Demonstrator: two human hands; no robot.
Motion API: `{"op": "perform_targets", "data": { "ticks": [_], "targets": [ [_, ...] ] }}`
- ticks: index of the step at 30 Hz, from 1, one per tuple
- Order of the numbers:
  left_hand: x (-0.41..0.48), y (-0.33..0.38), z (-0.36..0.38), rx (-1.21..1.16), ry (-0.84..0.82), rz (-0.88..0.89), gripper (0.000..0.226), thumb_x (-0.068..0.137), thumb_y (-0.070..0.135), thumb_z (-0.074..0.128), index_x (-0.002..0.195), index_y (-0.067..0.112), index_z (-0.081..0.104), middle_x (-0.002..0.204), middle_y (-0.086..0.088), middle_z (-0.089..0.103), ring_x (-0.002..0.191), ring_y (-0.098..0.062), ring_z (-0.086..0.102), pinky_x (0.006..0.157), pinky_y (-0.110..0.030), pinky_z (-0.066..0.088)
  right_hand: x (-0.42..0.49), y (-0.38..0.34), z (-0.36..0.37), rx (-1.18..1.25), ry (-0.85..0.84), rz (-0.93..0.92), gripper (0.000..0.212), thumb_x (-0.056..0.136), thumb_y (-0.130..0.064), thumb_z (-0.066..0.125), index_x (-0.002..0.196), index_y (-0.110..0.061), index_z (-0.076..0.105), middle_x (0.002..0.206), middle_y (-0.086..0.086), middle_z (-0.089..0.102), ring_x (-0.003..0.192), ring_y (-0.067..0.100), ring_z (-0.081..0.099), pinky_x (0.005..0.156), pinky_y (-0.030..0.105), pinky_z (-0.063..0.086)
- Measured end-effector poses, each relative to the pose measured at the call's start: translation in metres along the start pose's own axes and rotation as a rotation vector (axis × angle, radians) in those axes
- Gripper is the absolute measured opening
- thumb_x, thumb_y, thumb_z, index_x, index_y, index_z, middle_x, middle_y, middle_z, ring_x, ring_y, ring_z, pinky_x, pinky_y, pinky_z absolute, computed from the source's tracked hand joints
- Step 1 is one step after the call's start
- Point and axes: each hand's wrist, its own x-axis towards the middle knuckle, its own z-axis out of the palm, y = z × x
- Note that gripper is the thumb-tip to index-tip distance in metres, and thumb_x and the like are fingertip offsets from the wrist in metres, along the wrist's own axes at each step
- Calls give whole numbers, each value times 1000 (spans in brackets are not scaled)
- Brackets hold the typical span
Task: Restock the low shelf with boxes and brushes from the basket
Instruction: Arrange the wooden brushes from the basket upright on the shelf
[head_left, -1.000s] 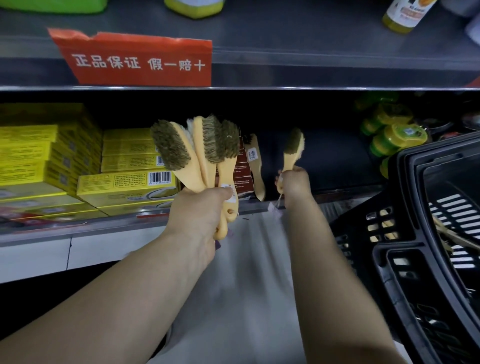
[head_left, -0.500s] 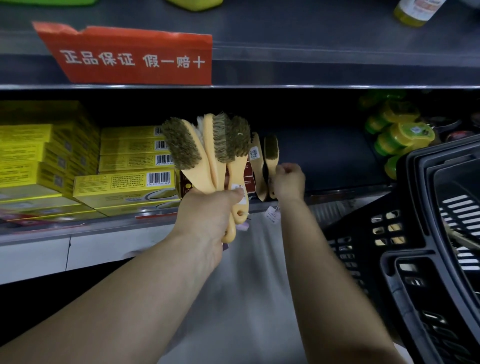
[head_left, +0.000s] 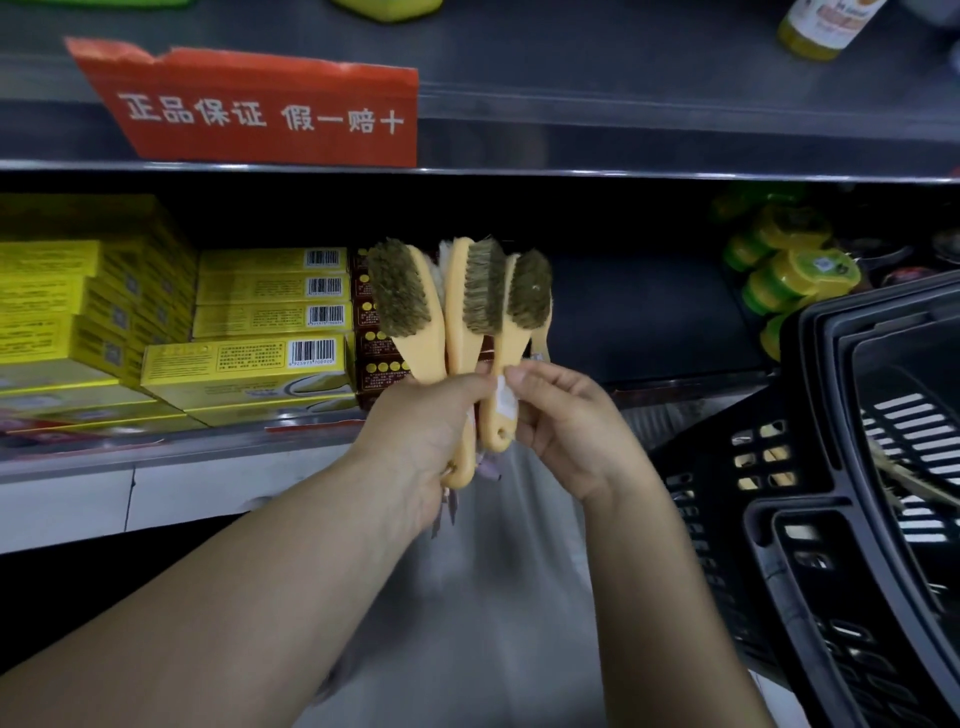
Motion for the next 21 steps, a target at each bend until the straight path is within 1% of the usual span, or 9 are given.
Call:
{"op": "perform_targets", "data": {
  "ticks": [2,4,7,9,12,15,18,19,21],
  "targets": [
    [1,3,-3,-93,20,-41,13,82,14,69,92,7,65,68,-3,62,52,-9,59,40,-15,47,12,-2,-9,-16,185,-34,11,91,-5,52,92,-2,62,73,5,70,68,16,66,58,25,56],
    [2,4,-7,-104,36,-60,11,83,15,68,89,7,66,68,-2,61,55,-9,57,44,-16,49,32,-4,-26,-200,469,-46,16,95,-7,47,88,-8,61,70,1,67,65,13,64,55,21,53],
    [2,3,-9,-98,15,-44,14,85,14,63,95,6,68,61,-1,64,48,-9,59,45,-16,52,68,2,-58,-428,735,21,17,96,-10,42,94,-9,59,85,7,62,79,20,59,65,27,47],
    [1,3,-9,-108,-5,-12,13,87,12,59,96,5,66,54,1,66,45,-7,62,46,-18,53,88,9,-73,-513,769,86,21,96,-9,40,96,-7,61,90,10,61,84,24,57,71,30,43],
    [3,2,-9,-105,-13,51,11,89,8,57,98,6,62,55,2,68,47,-6,63,47,-19,52,106,19,-83,-641,742,116,23,93,-7,42,91,-4,64,80,10,60,79,26,57,70,31,44],
    [5,2,-7,-107,-15,62,8,89,9,59,96,10,61,57,3,69,52,-9,64,55,-24,52,114,26,-84,-697,725,77,19,92,-9,46,86,-13,64,77,4,61,79,24,59,75,31,49],
    [6,2,-4,-97,-33,52,4,88,9,61,88,13,61,54,4,68,55,-11,63,59,-26,50,116,27,-86,-705,735,27,27,90,-9,50,68,-22,58,73,-1,62,71,18,59,69,27,48],
    [6,2,-3,-87,-31,47,5,87,10,63,85,14,61,52,4,67,54,-12,63,58,-26,50,117,27,-86,-709,738,20,28,90,-9,50,66,-22,58,76,1,64,70,17,59,69,27,48],
    [6,2,-3,-69,-19,31,6,86,14,65,82,16,60,52,1,66,50,-12,63,50,-26,51,117,27,-86,-724,741,26,19,91,-10,50,80,-16,64,91,9,67,77,20,59,74,29,48]
  ]
}}
